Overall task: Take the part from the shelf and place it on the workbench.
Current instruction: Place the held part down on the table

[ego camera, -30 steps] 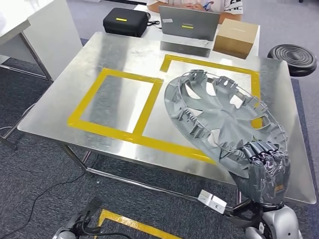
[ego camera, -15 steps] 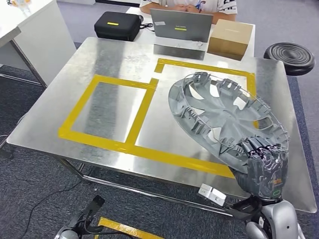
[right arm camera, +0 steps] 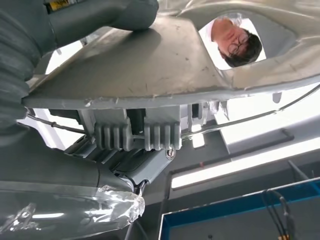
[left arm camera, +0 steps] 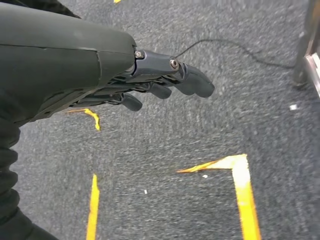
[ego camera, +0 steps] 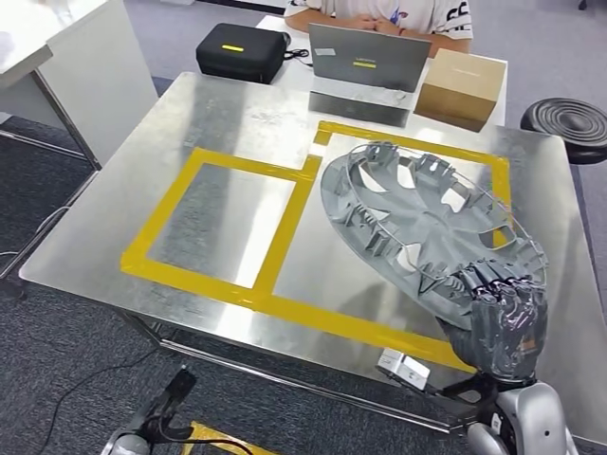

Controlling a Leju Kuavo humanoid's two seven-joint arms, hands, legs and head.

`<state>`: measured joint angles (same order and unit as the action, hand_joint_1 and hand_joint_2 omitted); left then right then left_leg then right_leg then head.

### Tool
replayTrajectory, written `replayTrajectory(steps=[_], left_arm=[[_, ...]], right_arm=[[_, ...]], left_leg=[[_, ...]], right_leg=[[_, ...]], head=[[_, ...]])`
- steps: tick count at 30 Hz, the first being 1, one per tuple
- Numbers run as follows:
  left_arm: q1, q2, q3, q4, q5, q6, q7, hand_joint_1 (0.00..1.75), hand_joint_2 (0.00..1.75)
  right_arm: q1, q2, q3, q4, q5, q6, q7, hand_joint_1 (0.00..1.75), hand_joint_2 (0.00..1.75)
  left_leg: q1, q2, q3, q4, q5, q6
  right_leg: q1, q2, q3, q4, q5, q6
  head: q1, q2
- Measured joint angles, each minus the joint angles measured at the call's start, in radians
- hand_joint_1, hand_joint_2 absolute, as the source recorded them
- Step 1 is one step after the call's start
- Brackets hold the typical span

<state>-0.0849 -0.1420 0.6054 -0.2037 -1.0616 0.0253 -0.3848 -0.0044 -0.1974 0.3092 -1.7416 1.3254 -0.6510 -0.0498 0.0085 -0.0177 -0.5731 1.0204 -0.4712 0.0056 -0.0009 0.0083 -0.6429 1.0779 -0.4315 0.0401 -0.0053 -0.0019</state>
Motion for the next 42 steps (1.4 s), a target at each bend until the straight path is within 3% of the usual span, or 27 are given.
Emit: replayTrajectory(steps=[5,6,8,10,11,12,14,15,17,20,22,24,25,26,27,29,30,31,35,37,39,40,41,42], left_arm=[[-0.006,-0.001,0.0,0.0,-0.001,-0.013,-0.006,0.0,1.75],[-0.007,-0.001,-0.001,0.0,-0.002,-0.015,-0.008,0.0,1.75],[-0.008,-0.001,-0.002,0.0,-0.006,-0.02,-0.011,0.0,1.75],[-0.007,-0.002,-0.004,0.0,-0.008,-0.025,-0.012,0.0,1.75],[-0.008,-0.001,-0.005,0.0,-0.008,-0.028,-0.012,0.0,1.75],[-0.008,-0.001,-0.005,0.0,-0.009,-0.031,-0.012,0.0,1.75],[-0.009,0.0,-0.007,0.0,-0.009,-0.036,-0.013,0.0,1.75],[-0.01,0.0,-0.007,0.0,-0.009,-0.038,-0.013,0.0,1.75],[-0.012,-0.001,-0.008,0.0,-0.009,-0.041,-0.013,0.0,1.75],[-0.013,-0.002,-0.008,0.0,-0.009,-0.048,-0.013,0.0,1.75],[-0.015,-0.002,-0.009,0.0,-0.009,-0.051,-0.014,0.0,1.75],[-0.015,-0.003,-0.013,0.0,-0.009,-0.051,-0.014,0.0,0.87],[-0.015,-0.004,-0.015,0.0,-0.009,-0.051,-0.013,0.0,0.44],[-0.015,-0.004,-0.018,0.0,-0.009,-0.051,-0.012,0.0,0.0],[-0.015,-0.005,-0.021,0.0,-0.009,-0.051,-0.008,0.0,0.0],[-0.018,-0.006,-0.024,0.0,-0.01,-0.051,0.0,0.0,0.0],[-0.02,-0.007,-0.026,0.0,-0.011,-0.051,0.005,0.0,0.0],[-0.023,-0.008,-0.027,0.0,-0.013,-0.051,0.007,0.0,0.0],[-0.028,-0.01,-0.032,-0.001,-0.015,-0.051,0.01,0.0,0.0],[-0.035,-0.011,-0.033,-0.001,-0.014,-0.051,0.01,0.0,0.0],[-0.041,-0.013,-0.039,-0.001,-0.012,-0.05,0.011,0.0,0.0],[-0.042,-0.014,-0.043,-0.001,-0.01,-0.05,0.012,0.0,0.0],[-0.043,-0.014,-0.046,-0.001,-0.008,-0.05,0.013,0.0,0.0],[-0.044,-0.014,-0.049,-0.001,-0.007,-0.05,0.014,0.0,0.0]], right_arm=[[-0.017,0.0,0.0,0.01,0.011,0.013,0.007,1.75,1.75],[-0.022,0.0,0.0,0.015,0.015,0.017,0.01,1.75,1.75],[-0.037,0.0,0.0,0.028,0.021,0.024,0.014,1.75,1.75],[-0.053,0.001,0.0,0.044,0.03,0.033,0.018,1.75,1.75],[-0.059,0.001,0.0,0.052,0.033,0.038,0.02,1.75,1.75],[-0.066,0.001,0.0,0.062,0.035,0.043,0.023,1.75,1.75],[-0.083,0.001,0.0,0.083,0.036,0.053,0.027,1.75,1.75],[-0.094,0.001,0.0,0.095,0.039,0.057,0.028,1.75,1.75],[-0.116,0.001,0.0,0.118,0.047,0.063,0.03,1.75,1.75],[-0.138,0.002,0.002,0.146,0.052,0.074,0.034,1.75,1.75],[-0.156,0.003,0.005,0.167,0.058,0.085,0.039,1.75,1.75],[-0.175,0.003,0.01,0.194,0.067,0.095,0.045,1.75,1.75],[-0.182,0.003,0.012,0.208,0.075,0.101,0.048,1.75,1.75],[-0.189,0.003,0.014,0.221,0.084,0.108,0.053,1.75,1.75],[-0.198,0.004,0.017,0.236,0.097,0.118,0.059,1.75,1.75],[-0.225,0.004,0.025,0.275,0.13,0.141,0.076,1.75,1.75],[-0.243,0.005,0.03,0.301,0.146,0.151,0.085,1.75,1.75],[-0.259,0.007,0.035,0.329,0.158,0.158,0.093,1.75,1.75],[-0.304,0.012,0.048,0.417,0.185,0.179,0.116,1.75,1.75],[-0.328,0.015,0.056,0.47,0.203,0.2,0.132,1.75,1.75],[-0.356,0.018,0.063,0.537,0.22,0.212,0.148,1.75,1.75],[-0.367,0.02,0.066,0.572,0.225,0.213,0.154,1.75,1.75],[-0.376,0.022,0.069,0.604,0.229,0.213,0.159,1.75,1.75],[-0.383,0.023,0.072,0.632,0.23,0.213,0.162,1.75,1.75]], left_leg=[[-0.001,0.003,-0.005,0.012,-0.017,-0.029],[-0.001,0.004,-0.021,0.047,-0.036,-0.034],[0.0,0.005,-0.085,0.166,-0.09,-0.04],[0.001,0.005,-0.14,0.255,-0.108,-0.044],[0.001,0.005,-0.145,0.25,-0.088,-0.044],[0.001,0.005,-0.132,0.21,-0.052,-0.043],[0.001,0.007,-0.081,0.081,0.023,-0.041],[0.0,0.007,-0.06,0.033,0.042,-0.037],[-0.002,0.007,-0.048,-0.003,0.043,-0.028],[0.001,0.006,-0.046,-0.008,0.042,-0.007],[0.004,0.006,-0.044,-0.01,0.042,0.003],[0.004,0.006,-0.043,-0.009,0.04,0.007],[0.004,0.006,-0.042,-0.009,0.039,0.007],[0.005,0.005,-0.04,-0.009,0.037,0.007],[0.006,0.004,-0.037,-0.009,0.035,0.006],[0.006,0.002,-0.029,-0.008,0.029,-0.001],[0.004,0.002,-0.028,-0.007,0.027,-0.006],[0.003,0.002,-0.029,-0.006,0.026,-0.011],[0.003,0.003,-0.037,0.001,0.022,-0.031],[0.003,0.005,-0.072,0.071,-0.017,-0.039],[0.003,0.006,-0.141,0.202,-0.071,-0.043],[0.002,0.006,-0.168,0.253,-0.084,-0.042],[0.002,0.006,-0.182,0.272,-0.078,-0.041],[0.001,0.006,-0.176,0.253,-0.054,-0.038]], right_leg=[[0.0,0.003,0.025,-0.045,-0.006,-0.026],[-0.003,0.002,0.03,-0.051,-0.005,-0.031],[-0.005,0.001,0.033,-0.052,-0.007,-0.037],[-0.005,0.001,0.035,-0.052,-0.01,-0.039],[-0.005,0.002,0.036,-0.052,-0.011,-0.039],[-0.005,0.003,0.039,-0.052,-0.013,-0.038],[-0.004,0.004,0.044,-0.049,-0.019,-0.031],[-0.002,0.005,0.043,-0.048,-0.021,-0.026],[0.002,0.006,0.04,-0.047,-0.023,-0.018],[0.0,0.003,0.033,-0.036,-0.035,-0.004],[-0.001,0.0,-0.01,0.048,-0.079,0.004],[-0.003,0.0,-0.079,0.182,-0.129,0.009],[-0.003,0.0,-0.105,0.225,-0.134,0.01],[-0.003,0.0,-0.114,0.232,-0.121,0.011],[-0.004,0.0,-0.103,0.198,-0.09,0.011],[-0.007,0.0,-0.045,0.066,-0.018,0.013],[-0.008,0.001,-0.017,0.009,0.001,0.012],[-0.007,0.002,-0.001,-0.024,0.008,0.01],[-0.006,0.004,0.004,-0.037,0.003,-0.012],[-0.008,0.003,0.005,-0.041,0.005,-0.024],[-0.007,0.002,0.006,-0.041,0.004,-0.03],[-0.006,0.002,0.007,-0.041,0.003,-0.031],[-0.005,0.002,0.008,-0.041,0.003,-0.032],[-0.005,0.003,0.009,-0.041,0.002,-0.032]], head=[[-0.006,0.0],[-0.008,0.0],[-0.012,0.0],[-0.012,0.0],[-0.012,0.0],[-0.012,0.0],[-0.012,0.0],[-0.012,0.0],[-0.012,0.0],[-0.01,0.0],[-0.006,0.0],[-0.004,0.0],[-0.004,0.0],[-0.004,0.0],[-0.004,0.0],[-0.004,0.0],[-0.004,0.0],[-0.005,0.0],[-0.011,0.0],[-0.015,0.0],[-0.017,0.0],[-0.018,0.0],[-0.018,0.0],[-0.018,0.0]])
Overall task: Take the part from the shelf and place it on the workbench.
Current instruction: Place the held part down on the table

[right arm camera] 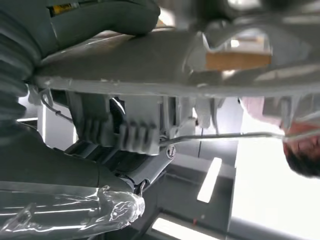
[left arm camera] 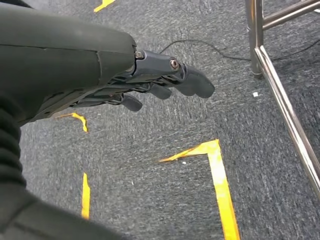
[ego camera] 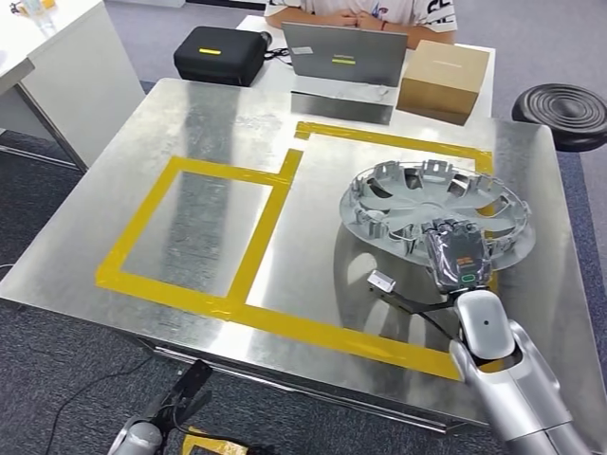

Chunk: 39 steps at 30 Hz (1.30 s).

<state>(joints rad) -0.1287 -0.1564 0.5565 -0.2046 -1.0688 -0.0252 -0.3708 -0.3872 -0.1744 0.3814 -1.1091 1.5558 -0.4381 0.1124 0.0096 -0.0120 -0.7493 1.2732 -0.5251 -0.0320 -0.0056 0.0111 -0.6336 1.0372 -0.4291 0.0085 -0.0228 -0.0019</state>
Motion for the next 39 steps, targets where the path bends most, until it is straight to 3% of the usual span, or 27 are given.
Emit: replayTrajectory(steps=[2,4,7,9,10,12,13,14,15,17,18,19,22,24,25,28,29,30,31,33,34,36,39], left_arm=[[-0.004,0.0,-0.001,0.0,0.001,0.0,0.001,0.0,0.0],[-0.008,0.0,-0.003,-0.001,0.001,0.0,0.001,0.0,0.0],[-0.011,-0.003,-0.004,-0.001,0.001,0.001,0.002,0.0,0.0],[-0.011,-0.004,-0.004,-0.001,0.003,0.004,0.002,0.0,0.0],[-0.012,-0.004,-0.004,-0.001,0.005,0.005,0.002,0.0,0.0],[-0.012,-0.005,-0.005,-0.001,0.009,0.008,0.002,0.0,0.0],[-0.011,-0.005,-0.005,-0.001,0.011,0.009,0.002,0.0,0.0],[-0.01,-0.005,-0.006,-0.001,0.013,0.011,0.002,0.0,0.0],[-0.01,-0.005,-0.006,-0.001,0.016,0.013,0.002,0.0,0.0],[-0.011,-0.006,-0.007,-0.001,0.023,0.015,0.001,0.0,0.0],[-0.012,-0.005,-0.008,-0.001,0.026,0.015,0.001,0.0,0.0],[-0.012,-0.005,-0.008,-0.001,0.029,0.015,0.001,0.0,0.0],[-0.013,-0.004,-0.01,-0.002,0.037,0.016,0.001,0.0,0.0],[-0.013,-0.004,-0.011,-0.002,0.042,0.017,0.001,0.0,0.0],[-0.013,-0.004,-0.013,-0.002,0.045,0.018,0.001,0.0,0.0],[-0.011,-0.003,-0.02,-0.002,0.055,0.021,-0.001,0.0,0.0],[-0.008,-0.003,-0.022,-0.002,0.058,0.023,-0.001,0.0,0.0],[-0.007,-0.001,-0.024,-0.002,0.062,0.024,-0.002,0.0,0.0],[-0.005,0.0,-0.024,-0.002,0.066,0.026,-0.004,0.0,0.0],[-0.005,0.004,-0.025,-0.002,0.072,0.03,-0.006,0.0,0.0],[-0.005,0.006,-0.025,-0.002,0.073,0.031,-0.008,0.0,0.0],[-0.004,0.006,-0.025,-0.002,0.074,0.032,-0.008,0.0,0.0],[0.0,0.008,-0.025,-0.002,0.075,0.033,-0.009,0.0,0.0]], right_arm=[[-0.012,0.003,0.005,0.039,0.0,-0.001,0.003,1.75,1.75],[-0.023,0.005,0.008,0.066,0.0,-0.001,0.004,1.75,1.75],[-0.031,0.006,0.013,0.094,0.0,-0.001,0.005,1.75,1.75],[-0.033,0.007,0.016,0.107,-0.002,0.001,0.009,1.75,1.75],[-0.033,0.007,0.017,0.114,-0.003,0.0,0.011,1.75,1.75],[-0.027,0.007,0.02,0.128,-0.01,-0.005,0.012,1.75,1.75],[-0.019,0.007,0.021,0.135,-0.014,-0.009,0.011,1.67,1.75],[-0.01,0.008,0.023,0.139,-0.019,-0.012,0.007,1.47,1.75],[-0.002,0.008,0.025,0.142,-0.025,-0.014,0.001,1.08,1.75],[0.011,0.008,0.028,0.141,-0.035,-0.009,-0.015,0.28,1.75],[0.016,0.008,0.03,0.14,-0.039,-0.003,-0.024,0.05,1.75],[0.021,0.008,0.032,0.137,-0.042,0.004,-0.032,0.0,1.31],[0.042,0.007,0.04,0.121,-0.041,0.021,-0.046,0.0,0.0],[0.054,0.006,0.043,0.104,-0.04,0.029,-0.048,0.0,0.0],[0.058,0.006,0.045,0.093,-0.039,0.033,-0.046,0.0,0.0],[0.077,-0.002,0.049,0.055,-0.041,0.046,-0.042,0.0,0.0],[0.086,-0.008,0.051,0.04,-0.046,0.051,-0.043,0.0,0.0],[0.095,-0.016,0.053,0.022,-0.053,0.056,-0.046,0.0,0.0],[0.105,-0.025,0.054,0.001,-0.063,0.06,-0.05,0.0,0.0],[0.121,-0.045,0.055,-0.043,-0.083,0.068,-0.06,0.0,0.0],[0.127,-0.054,0.055,-0.063,-0.089,0.071,-0.063,0.0,0.0],[0.136,-0.068,0.055,-0.091,-0.093,0.074,-0.066,0.0,0.0],[0.149,-0.083,0.055,-0.122,-0.099,0.073,-0.07,0.0,0.0]], left_leg=[[-0.002,0.0,0.054,-0.121,0.072,0.009],[-0.004,0.0,0.105,-0.231,0.107,0.016],[-0.004,-0.001,0.117,-0.26,0.106,0.025],[0.0,-0.001,0.12,-0.264,0.108,0.035],[0.002,-0.001,0.122,-0.266,0.109,0.039],[0.002,-0.001,0.123,-0.266,0.108,0.043],[0.002,-0.001,0.124,-0.265,0.107,0.044],[0.003,-0.001,0.125,-0.265,0.106,0.044],[0.003,-0.001,0.127,-0.265,0.104,0.044],[0.005,-0.001,0.135,-0.264,0.098,0.038],[0.004,-0.002,0.137,-0.263,0.095,0.033],[0.003,-0.002,0.138,-0.262,0.093,0.027],[0.0,-0.002,0.137,-0.264,0.094,0.014],[0.002,-0.001,0.13,-0.247,0.078,0.005],[0.002,0.0,0.114,-0.211,0.056,0.001],[0.001,0.001,0.025,-0.024,-0.031,-0.005],[0.001,0.001,0.007,0.013,-0.038,-0.005],[0.001,0.001,0.006,0.014,-0.025,-0.003],[0.001,0.001,0.023,-0.022,0.004,0.0],[0.0,0.001,0.087,-0.152,0.07,0.007],[0.0,0.001,0.114,-0.206,0.087,0.009],[-0.002,0.001,0.136,-0.254,0.09,0.014],[0.002,0.001,0.137,-0.261,0.092,0.029]], right_leg=[[0.001,0.001,0.003,0.0,-0.001,0.002],[0.005,0.003,0.003,0.002,-0.004,0.008],[0.007,0.003,0.004,-0.002,-0.005,0.023],[0.006,0.0,-0.008,0.02,-0.022,0.035],[0.005,-0.002,-0.026,0.059,-0.045,0.04],[0.003,-0.003,-0.086,0.187,-0.105,0.048],[0.003,-0.003,-0.117,0.245,-0.124,0.051],[0.002,-0.003,-0.134,0.274,-0.125,0.052],[0.001,-0.004,-0.132,0.263,-0.106,0.053],[-0.002,-0.004,-0.075,0.14,-0.035,0.056],[-0.003,-0.004,-0.041,0.074,-0.01,0.056],[-0.003,-0.003,-0.015,0.026,0.003,0.053],[0.0,0.001,0.0,0.002,0.0,0.032],[-0.001,0.001,0.0,-0.001,0.001,0.017],[-0.003,0.001,0.001,-0.003,0.002,0.01],[-0.003,0.0,0.003,-0.003,0.0,0.001],[-0.003,0.0,0.003,-0.003,-0.001,0.0],[-0.002,0.001,0.005,-0.003,-0.001,0.0],[-0.002,0.001,0.007,-0.003,-0.002,0.001],[-0.001,0.002,0.011,-0.001,-0.005,0.006],[0.001,0.003,0.01,0.0,-0.007,0.01],[0.005,0.005,0.009,0.0,-0.007,0.02],[0.003,0.003,0.003,0.006,-0.015,0.035]], head=[[0.0,0.0],[0.001,0.0],[0.001,0.0],[0.003,0.0],[0.005,0.0],[0.007,0.0],[0.007,0.0],[0.007,0.0],[0.007,0.0],[0.007,0.0],[0.008,0.0],[0.008,0.0],[0.004,0.0],[0.002,0.0],[0.0,0.0],[-0.005,0.0],[-0.005,0.0],[-0.005,0.0],[-0.005,0.0],[-0.005,0.0],[-0.004,0.0],[-0.003,0.0],[-0.002,0.0]])
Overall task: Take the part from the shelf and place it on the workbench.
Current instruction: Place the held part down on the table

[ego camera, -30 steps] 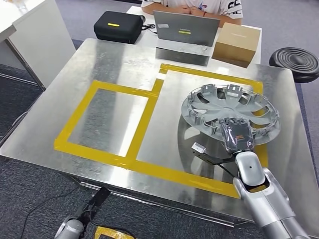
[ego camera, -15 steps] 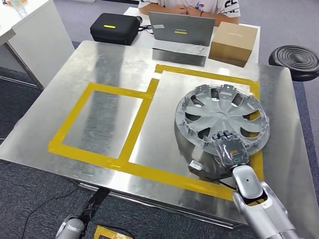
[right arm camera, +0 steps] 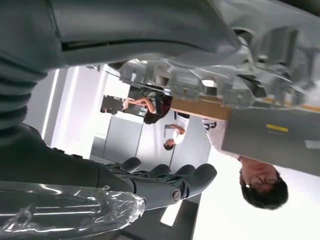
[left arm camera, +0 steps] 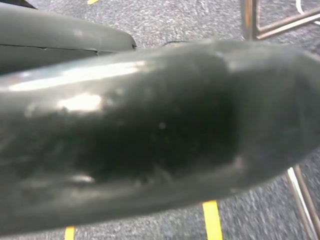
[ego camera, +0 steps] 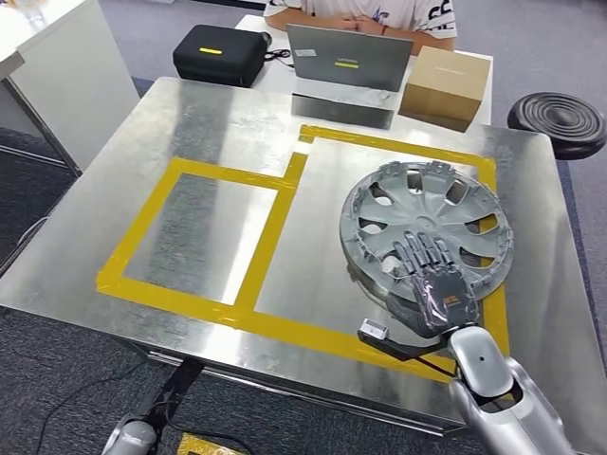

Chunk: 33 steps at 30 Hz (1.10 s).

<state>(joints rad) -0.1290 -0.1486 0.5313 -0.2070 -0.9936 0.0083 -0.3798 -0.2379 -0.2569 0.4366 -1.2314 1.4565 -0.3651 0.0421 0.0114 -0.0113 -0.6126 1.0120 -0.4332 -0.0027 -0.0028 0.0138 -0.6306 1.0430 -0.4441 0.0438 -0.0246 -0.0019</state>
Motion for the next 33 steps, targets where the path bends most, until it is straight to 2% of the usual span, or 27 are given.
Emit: replayTrajectory(steps=[1,2,4,5,6,7,9,10,11,12,15,16,18,20,21,22,23,25,26,27,30,31,32,33], left_arm=[[0.0,0.001,0.0,0.0,0.002,0.001,-0.001,0.0,0.0],[0.0,0.001,0.0,-0.001,0.004,0.001,-0.002,0.0,0.0],[0.004,0.002,0.0,-0.001,0.01,0.002,-0.003,0.0,0.0],[0.006,0.002,0.0,-0.001,0.013,0.002,-0.004,0.0,0.0],[0.008,0.003,0.0,-0.001,0.016,0.003,-0.004,0.0,0.0],[0.01,0.004,0.0,-0.001,0.018,0.004,-0.005,0.0,0.0],[0.011,0.004,0.0,-0.001,0.024,0.007,-0.005,0.0,0.0],[0.013,0.005,0.001,-0.001,0.027,0.009,-0.005,0.0,0.0],[0.014,0.006,0.001,-0.001,0.03,0.013,-0.005,0.0,0.0],[0.017,0.006,0.001,-0.001,0.033,0.018,-0.005,0.0,0.0],[0.027,0.008,0.002,-0.001,0.042,0.044,0.0,0.0,0.0],[0.03,0.008,0.002,-0.001,0.043,0.053,0.003,0.0,0.0],[0.036,0.008,0.002,-0.001,0.044,0.07,0.008,0.0,0.0],[0.045,0.007,0.003,-0.001,0.046,0.085,0.012,0.0,0.0],[0.049,0.007,0.003,-0.001,0.047,0.09,0.013,0.0,0.0],[0.053,0.007,0.004,0.0,0.048,0.095,0.014,0.0,0.0],[0.055,0.007,0.004,0.0,0.048,0.097,0.015,0.0,0.0],[0.055,0.007,0.005,0.0,0.048,0.1,0.015,0.0,0.0],[0.054,0.006,0.005,0.0,0.048,0.101,0.015,0.0,0.0],[0.054,0.005,0.005,0.0,0.048,0.102,0.016,0.0,0.0],[0.058,0.002,0.006,0.0,0.049,0.106,0.018,0.0,0.0],[0.059,0.002,0.007,0.0,0.049,0.108,0.019,0.0,0.0],[0.059,0.002,0.008,0.0,0.049,0.11,0.019,0.0,0.0],[0.059,0.002,0.01,0.0,0.049,0.111,0.019,0.0,0.0]], right_arm=[[0.005,-0.005,-0.001,-0.012,-0.009,-0.004,-0.004,0.0,0.0],[0.013,-0.01,-0.002,-0.028,-0.024,-0.01,-0.011,0.0,0.0],[0.042,-0.02,-0.006,-0.069,-0.061,-0.028,-0.031,0.0,0.0],[0.061,-0.024,-0.008,-0.092,-0.079,-0.04,-0.042,0.0,0.0],[0.08,-0.026,-0.012,-0.115,-0.096,-0.051,-0.052,0.0,0.0],[0.098,-0.028,-0.017,-0.141,-0.112,-0.064,-0.062,0.0,0.0],[0.132,-0.029,-0.028,-0.201,-0.15,-0.09,-0.086,0.0,0.0],[0.147,-0.03,-0.034,-0.234,-0.173,-0.102,-0.101,0.0,0.0],[0.164,-0.03,-0.038,-0.267,-0.2,-0.114,-0.118,0.0,0.0],[0.182,-0.03,-0.042,-0.299,-0.23,-0.124,-0.138,0.0,0.0],[0.24,-0.026,-0.06,-0.406,-0.358,-0.168,-0.202,0.0,0.0],[0.254,-0.022,-0.068,-0.442,-0.406,-0.185,-0.224,0.0,0.0],[0.275,-0.005,-0.083,-0.501,-0.494,-0.204,-0.264,0.0,0.0],[0.298,0.02,-0.098,-0.548,-0.573,-0.208,-0.297,0.0,0.0],[0.309,0.034,-0.105,-0.568,-0.603,-0.208,-0.311,0.0,0.0],[0.318,0.046,-0.111,-0.585,-0.623,-0.208,-0.321,0.0,0.0],[0.324,0.056,-0.116,-0.599,-0.636,-0.207,-0.328,0.0,0.0],[0.33,0.069,-0.125,-0.62,-0.658,-0.206,-0.337,0.0,0.0],[0.332,0.074,-0.129,-0.63,-0.667,-0.205,-0.341,0.0,0.0],[0.335,0.079,-0.133,-0.638,-0.673,-0.205,-0.345,0.0,0.0],[0.348,0.093,-0.144,-0.659,-0.677,-0.207,-0.358,0.0,0.0],[0.354,0.096,-0.148,-0.666,-0.677,-0.208,-0.362,0.0,0.0],[0.358,0.098,-0.151,-0.672,-0.676,-0.208,-0.364,0.0,0.0],[0.363,0.099,-0.153,-0.677,-0.676,-0.208,-0.366,0.0,0.0]], left_leg=[[0.002,0.0,0.001,-0.002,0.001,0.006],[0.003,0.0,0.001,-0.003,0.002,0.01],[0.003,0.0,0.002,-0.002,0.001,0.015],[0.003,0.0,0.002,-0.002,0.0,0.016],[0.003,-0.001,0.002,-0.002,-0.001,0.016],[0.003,-0.001,0.004,-0.001,-0.003,0.015],[0.003,-0.001,0.009,0.0,-0.007,0.009],[0.002,-0.001,0.011,0.001,-0.01,0.005],[0.0,-0.002,0.013,0.002,-0.012,0.0],[-0.002,-0.002,0.013,0.002,-0.013,-0.004],[0.0,-0.001,0.014,0.004,-0.02,-0.019],[0.0,-0.001,0.007,0.023,-0.036,-0.024],[0.0,0.0,-0.034,0.118,-0.094,-0.032],[0.0,0.0,-0.089,0.243,-0.149,-0.035],[0.0,0.0,-0.102,0.273,-0.154,-0.035],[0.0,0.0,-0.097,0.265,-0.14,-0.033],[-0.001,0.0,-0.074,0.221,-0.111,-0.031],[-0.001,0.0,-0.005,0.087,-0.051,-0.026],[-0.001,0.0,0.019,0.038,-0.035,-0.023],[-0.002,0.0,0.032,0.01,-0.027,-0.019],[-0.002,0.0,0.029,0.0,-0.016,-0.004],[-0.001,0.001,0.026,-0.002,-0.011,0.004],[0.001,0.002,0.022,-0.003,-0.006,0.011],[0.002,0.003,0.017,-0.004,-0.001,0.016]], right_leg=[[0.0,-0.002,-0.013,0.026,-0.018,0.005],[-0.001,-0.003,-0.036,0.075,-0.045,0.009],[-0.001,-0.004,-0.095,0.201,-0.101,0.014],[-0.001,-0.004,-0.117,0.244,-0.112,0.016],[-0.001,-0.004,-0.124,0.253,-0.105,0.017],[-0.002,-0.005,-0.112,0.226,-0.082,0.017],[-0.003,-0.005,-0.05,0.104,-0.021,0.017],[-0.003,-0.005,-0.017,0.046,-0.003,0.016],[-0.003,-0.004,0.004,0.01,0.003,0.012],[-0.001,-0.002,0.013,-0.003,-0.001,0.007],[-0.002,-0.002,0.017,-0.006,-0.003,-0.015],[-0.004,-0.002,0.019,-0.008,-0.002,-0.022],[-0.006,-0.004,0.022,-0.009,0.0,-0.032],[-0.006,-0.005,0.022,-0.009,0.001,-0.035],[-0.006,-0.005,0.022,-0.009,0.001,-0.035],[-0.006,-0.004,0.022,-0.009,0.001,-0.035],[-0.006,-0.004,0.022,-0.009,0.001,-0.034],[-0.004,-0.003,0.021,-0.006,0.002,-0.03],[-0.002,-0.003,0.019,-0.004,0.004,-0.025],[0.0,-0.002,0.017,-0.004,0.006,-0.02],[0.0,-0.002,0.012,-0.006,0.01,-0.003],[-0.001,-0.003,0.006,0.007,-0.006,0.003],[-0.002,-0.004,-0.007,0.041,-0.035,0.008],[-0.002,-0.005,-0.027,0.094,-0.077,0.012]], head=[[0.003,0.0],[0.005,0.0],[0.008,0.0],[0.008,0.0],[0.009,0.0],[0.009,0.0],[0.009,0.0],[0.009,0.0],[0.009,0.0],[0.007,0.0],[0.003,0.0],[0.002,0.0],[-0.001,0.0],[-0.002,0.0],[-0.002,0.0],[-0.002,0.0],[-0.002,0.0],[-0.002,0.0],[-0.001,0.0],[-0.001,0.0],[-0.001,0.0],[0.001,0.0],[0.003,0.0],[0.005,0.0]])
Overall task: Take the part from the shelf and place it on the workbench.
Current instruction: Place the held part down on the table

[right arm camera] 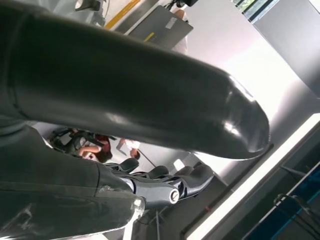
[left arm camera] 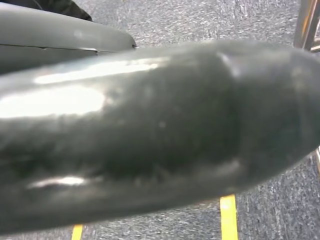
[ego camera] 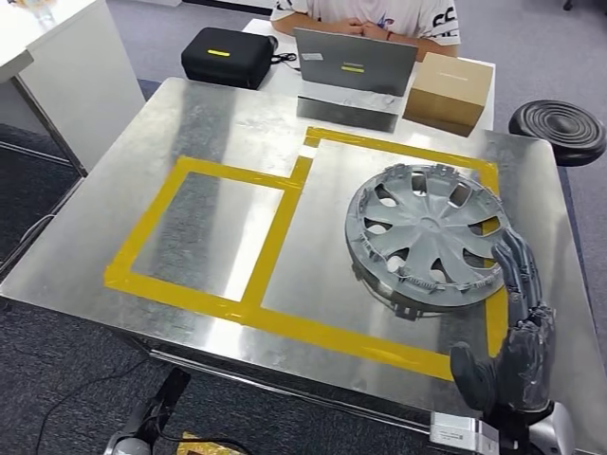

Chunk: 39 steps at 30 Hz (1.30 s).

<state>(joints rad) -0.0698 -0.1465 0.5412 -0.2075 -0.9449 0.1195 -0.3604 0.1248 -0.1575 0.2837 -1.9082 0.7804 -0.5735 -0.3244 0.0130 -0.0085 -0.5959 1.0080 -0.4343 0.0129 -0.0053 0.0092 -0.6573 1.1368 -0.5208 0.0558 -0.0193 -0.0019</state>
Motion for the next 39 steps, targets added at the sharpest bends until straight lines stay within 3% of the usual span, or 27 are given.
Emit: replayTrajectory(steps=[2,3,4,5,7,9,12,13,15,17,18,19,20,21,22,24,25,27,28,29,30,32,33,34,36,37,39], left_arm=[[0.001,0.0,0.003,0.0,0.0,0.001,0.0,0.0,0.0],[0.001,-0.001,0.005,0.0,0.0,0.001,0.0,0.0,0.0],[0.001,-0.001,0.006,0.0,0.0,0.001,0.0,0.0,0.0],[0.001,-0.001,0.008,0.0,0.0,0.001,0.0,0.0,0.0],[0.001,-0.002,0.011,0.0,0.001,0.001,0.0,0.0,0.0],[0.001,-0.003,0.013,0.0,0.002,0.003,0.0,0.0,0.0],[0.002,-0.003,0.016,0.0,0.003,0.005,0.0,0.0,0.0],[0.003,-0.004,0.017,0.0,0.004,0.005,0.0,0.0,0.0],[0.004,-0.003,0.019,0.0,0.006,0.006,0.0,0.0,0.0],[0.004,-0.004,0.019,0.0,0.008,0.007,0.0,0.0,0.0],[0.004,-0.005,0.019,0.0,0.009,0.007,0.0,0.0,0.0],[0.004,-0.005,0.019,0.0,0.01,0.007,0.0,0.0,0.0],[0.004,-0.005,0.019,0.0,0.01,0.007,0.0,0.0,0.0],[0.003,-0.005,0.02,0.0,0.01,0.007,0.0,0.0,0.0],[0.002,-0.005,0.02,0.0,0.01,0.007,0.0,0.0,0.0],[-0.002,-0.004,0.02,0.0,0.011,0.007,0.0,0.0,0.0],[-0.004,-0.004,0.02,0.0,0.012,0.008,0.0,0.0,0.0],[-0.002,-0.005,0.021,0.0,0.013,0.008,-0.001,0.0,0.0],[0.001,-0.006,0.021,0.0,0.013,0.008,-0.001,0.0,0.0],[0.003,-0.006,0.022,0.0,0.014,0.008,-0.001,0.0,0.0],[0.005,-0.005,0.023,0.001,0.015,0.009,-0.001,0.0,0.0],[0.005,-0.003,0.027,0.001,0.017,0.011,-0.001,0.0,0.0],[0.006,-0.003,0.03,0.001,0.018,0.011,-0.001,0.0,0.0],[0.007,-0.003,0.032,0.001,0.019,0.011,-0.001,0.0,0.0],[0.009,-0.003,0.036,0.001,0.021,0.011,-0.002,0.0,0.0],[0.009,-0.003,0.038,0.001,0.022,0.012,-0.002,0.0,0.0],[0.009,-0.002,0.041,0.001,0.023,0.012,-0.003,0.0,0.0]], right_arm=[[0.009,0.004,-0.002,-0.006,0.0,-0.001,-0.002,0.0,0.0],[0.013,0.006,-0.002,-0.008,0.0,-0.001,-0.003,0.0,0.0],[0.018,0.008,-0.002,-0.01,0.0,-0.002,-0.004,0.0,0.0],[0.021,0.01,-0.003,-0.013,0.0,-0.003,-0.005,0.0,0.0],[0.026,0.015,-0.004,-0.023,-0.002,-0.007,-0.01,0.0,0.0],[0.032,0.02,-0.007,-0.034,-0.008,-0.011,-0.016,0.0,0.0],[0.045,0.027,-0.008,-0.045,-0.022,-0.016,-0.021,0.0,0.0],[0.048,0.03,-0.008,-0.047,-0.027,-0.016,-0.023,0.0,0.0],[0.054,0.036,-0.009,-0.052,-0.035,-0.017,-0.025,0.0,0.0],[0.06,0.041,-0.009,-0.054,-0.037,-0.017,-0.027,0.0,0.0],[0.064,0.043,-0.009,-0.054,-0.036,-0.017,-0.027,0.0,0.0],[0.067,0.044,-0.009,-0.054,-0.036,-0.017,-0.028,0.0,0.0],[0.069,0.045,-0.009,-0.054,-0.037,-0.017,-0.028,0.0,0.0],[0.07,0.046,-0.009,-0.054,-0.037,-0.017,-0.028,0.0,0.0],[0.071,0.047,-0.009,-0.055,-0.038,-0.017,-0.028,0.0,0.0],[0.073,0.049,-0.009,-0.056,-0.046,-0.017,-0.029,0.0,0.0],[0.075,0.051,-0.01,-0.057,-0.05,-0.017,-0.03,0.0,0.0],[0.084,0.053,-0.01,-0.058,-0.057,-0.018,-0.033,0.0,0.0],[0.09,0.054,-0.011,-0.058,-0.06,-0.018,-0.035,0.0,0.0],[0.098,0.055,-0.011,-0.058,-0.064,-0.019,-0.036,0.0,0.0],[0.103,0.056,-0.013,-0.058,-0.068,-0.02,-0.037,0.0,0.0],[0.111,0.057,-0.015,-0.058,-0.072,-0.022,-0.038,0.0,0.0],[0.115,0.058,-0.016,-0.058,-0.072,-0.023,-0.038,0.0,0.0],[0.119,0.058,-0.017,-0.058,-0.073,-0.024,-0.039,0.0,0.0],[0.126,0.059,-0.017,-0.058,-0.076,-0.026,-0.041,0.0,0.0],[0.127,0.059,-0.017,-0.058,-0.08,-0.027,-0.043,0.0,0.0],[0.128,0.062,-0.017,-0.058,-0.087,-0.029,-0.045,0.0,0.0]], left_leg=[[-0.002,0.001,-0.014,0.0,0.011,0.004],[-0.002,0.002,-0.022,0.001,0.017,0.004],[-0.003,0.002,-0.03,0.001,0.023,0.003],[-0.003,0.002,-0.038,0.001,0.03,0.002],[-0.003,0.002,-0.051,0.002,0.044,-0.005],[-0.003,0.001,-0.058,0.001,0.058,-0.016],[-0.001,0.0,-0.061,-0.005,0.078,-0.036],[0.0,0.0,-0.065,-0.001,0.069,-0.042],[0.001,0.0,-0.083,0.051,-0.001,-0.051],[0.0,0.0,-0.113,0.176,-0.102,-0.057],[0.0,0.0,-0.123,0.236,-0.13,-0.058],[-0.001,0.0,-0.12,0.272,-0.134,-0.058],[-0.001,0.0,-0.102,0.274,-0.119,-0.057],[-0.002,0.0,-0.066,0.239,-0.093,-0.054],[-0.003,0.0,-0.016,0.176,-0.072,-0.049],[-0.007,0.0,0.087,0.029,-0.064,-0.038],[-0.009,0.0,0.116,-0.018,-0.07,-0.033],[-0.012,0.0,0.123,-0.048,-0.071,-0.022],[-0.011,0.002,0.115,-0.048,-0.062,-0.015],[-0.01,0.004,0.107,-0.049,-0.053,-0.008],[-0.007,0.006,0.097,-0.05,-0.042,-0.001],[-0.007,0.008,0.073,-0.049,-0.021,0.006],[-0.007,0.009,0.059,-0.049,-0.01,0.006],[-0.007,0.009,0.044,-0.048,0.002,0.005],[-0.006,0.009,0.015,-0.045,0.023,0.0],[-0.005,0.009,0.001,-0.042,0.033,-0.004],[-0.007,0.008,-0.017,-0.035,0.049,-0.014]], right_leg=[[-0.001,-0.001,-0.037,0.126,-0.078,0.006],[-0.001,-0.001,-0.043,0.165,-0.095,0.007],[-0.001,-0.001,-0.032,0.169,-0.093,0.007],[-0.001,-0.001,-0.002,0.138,-0.075,0.006],[-0.001,-0.001,0.097,-0.005,-0.032,0.002],[0.003,0.001,0.164,-0.111,-0.016,-0.007],[0.008,0.004,0.156,-0.127,-0.005,-0.028],[0.007,0.003,0.152,-0.128,0.003,-0.037],[0.004,0.0,0.136,-0.131,0.026,-0.054],[0.004,-0.001,0.111,-0.13,0.049,-0.061],[0.005,-0.001,0.097,-0.13,0.06,-0.062],[0.005,-0.001,0.082,-0.129,0.071,-0.061],[0.006,-0.001,0.069,-0.129,0.081,-0.06],[0.006,-0.001,0.057,-0.128,0.09,-0.057],[0.006,-0.001,0.047,-0.128,0.099,-0.054],[0.009,-0.002,0.032,-0.124,0.115,-0.045],[0.01,-0.003,0.027,-0.124,0.124,-0.04],[0.01,-0.004,0.019,-0.127,0.143,-0.03],[0.008,-0.003,0.014,-0.125,0.14,-0.024],[0.007,-0.003,0.006,-0.111,0.119,-0.019],[0.005,-0.002,-0.007,-0.078,0.079,-0.013],[0.002,-0.003,-0.037,0.04,-0.022,-0.004],[0.001,-0.003,-0.047,0.102,-0.053,0.0],[0.001,-0.003,-0.046,0.142,-0.058,0.002],[0.0,-0.003,0.002,0.127,-0.014,0.005],[-0.002,-0.003,0.051,0.071,0.012,0.006],[-0.004,-0.001,0.163,-0.076,0.012,0.005]], head=[[0.002,0.0],[0.002,0.0],[0.002,0.0],[0.002,0.0],[0.002,0.0],[0.001,0.0],[0.001,0.0],[0.0,0.0],[-0.002,0.0],[-0.005,0.0],[-0.005,0.0],[-0.005,0.0],[-0.005,0.0],[-0.006,0.0],[-0.006,0.0],[-0.005,0.0],[-0.005,0.0],[-0.004,0.0],[-0.004,0.0],[-0.002,0.0],[0.0,0.0],[0.003,0.0],[0.004,0.0],[0.004,0.0],[0.003,0.0],[0.003,0.0],[0.003,0.0]])
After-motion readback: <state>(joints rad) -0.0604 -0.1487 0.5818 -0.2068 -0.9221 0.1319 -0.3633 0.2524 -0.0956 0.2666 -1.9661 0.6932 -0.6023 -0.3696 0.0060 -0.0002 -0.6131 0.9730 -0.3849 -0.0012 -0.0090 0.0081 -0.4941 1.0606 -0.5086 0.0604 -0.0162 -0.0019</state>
